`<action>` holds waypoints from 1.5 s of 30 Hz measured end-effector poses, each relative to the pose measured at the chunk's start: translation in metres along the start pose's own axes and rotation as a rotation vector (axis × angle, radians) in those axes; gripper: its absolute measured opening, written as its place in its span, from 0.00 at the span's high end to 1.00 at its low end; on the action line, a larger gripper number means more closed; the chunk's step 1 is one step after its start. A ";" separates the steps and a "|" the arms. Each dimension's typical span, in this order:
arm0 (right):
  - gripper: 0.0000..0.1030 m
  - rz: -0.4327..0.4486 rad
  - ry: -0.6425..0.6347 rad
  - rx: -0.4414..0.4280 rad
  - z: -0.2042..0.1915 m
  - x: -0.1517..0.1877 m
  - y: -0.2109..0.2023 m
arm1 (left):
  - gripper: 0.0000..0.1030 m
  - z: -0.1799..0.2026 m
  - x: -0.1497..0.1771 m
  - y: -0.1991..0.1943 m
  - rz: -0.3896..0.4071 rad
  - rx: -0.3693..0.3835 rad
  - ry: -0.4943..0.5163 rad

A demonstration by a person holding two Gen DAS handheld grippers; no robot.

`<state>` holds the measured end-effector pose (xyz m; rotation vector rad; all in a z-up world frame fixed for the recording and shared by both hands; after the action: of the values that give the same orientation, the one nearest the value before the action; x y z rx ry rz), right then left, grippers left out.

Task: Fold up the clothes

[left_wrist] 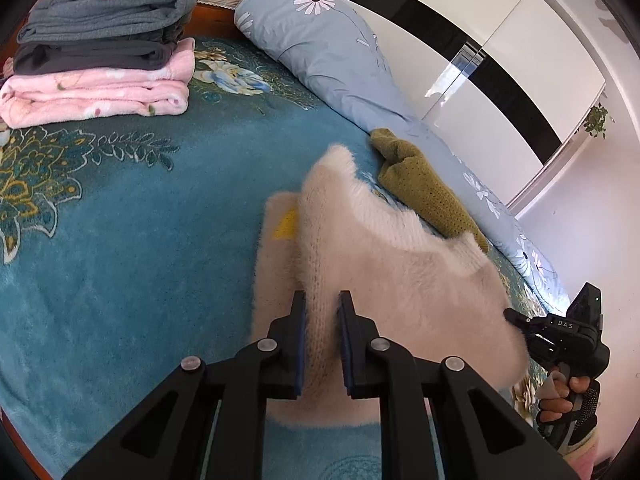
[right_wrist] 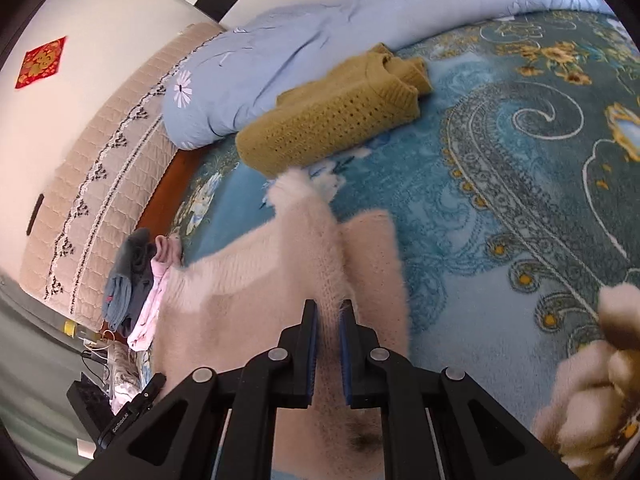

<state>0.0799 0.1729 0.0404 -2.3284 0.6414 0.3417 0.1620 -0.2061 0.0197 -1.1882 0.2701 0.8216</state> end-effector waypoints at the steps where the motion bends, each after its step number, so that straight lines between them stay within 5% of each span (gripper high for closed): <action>1: 0.90 -0.001 -0.002 0.003 -0.001 0.000 -0.001 | 0.86 0.001 0.000 -0.001 0.004 0.000 0.004; 9: 0.90 0.020 -0.053 0.015 -0.022 0.006 -0.019 | 0.86 0.005 0.001 0.000 -0.001 0.023 0.040; 18: 0.89 -0.021 -0.012 0.047 0.003 0.014 -0.007 | 0.86 -0.004 0.008 0.002 -0.015 0.021 0.011; 24: 0.86 0.047 0.027 -0.010 0.008 0.004 -0.022 | 0.85 -0.009 0.010 -0.010 -0.010 0.020 -0.013; 31: 0.86 0.175 -0.147 0.038 -0.031 0.000 -0.047 | 0.84 0.021 -0.012 -0.026 0.054 0.046 0.045; 37: 0.86 0.033 -0.254 0.045 -0.047 0.018 -0.011 | 0.83 0.057 -0.006 -0.004 0.002 0.027 0.151; 40: 0.88 0.012 -0.206 0.081 -0.027 0.017 -0.005 | 0.83 0.048 0.003 0.018 -0.058 -0.093 0.131; 45: 0.89 -0.015 -0.137 0.045 -0.009 0.017 0.001 | 0.83 0.044 0.006 0.021 -0.056 -0.068 0.121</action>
<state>0.0948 0.1599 0.0399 -2.2431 0.5591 0.4703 0.1424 -0.1613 0.0178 -1.3060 0.3080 0.7157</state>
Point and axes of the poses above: each gripper's, at about its wrist camera, not at the fingertips, and y roughly the way its jaws point, z to its right, x to its underside, the point moved 2 cm from there along y, roughly the way its jaws point, and after that the axes turned 11 degrees about -x, right-handed, at the moved point
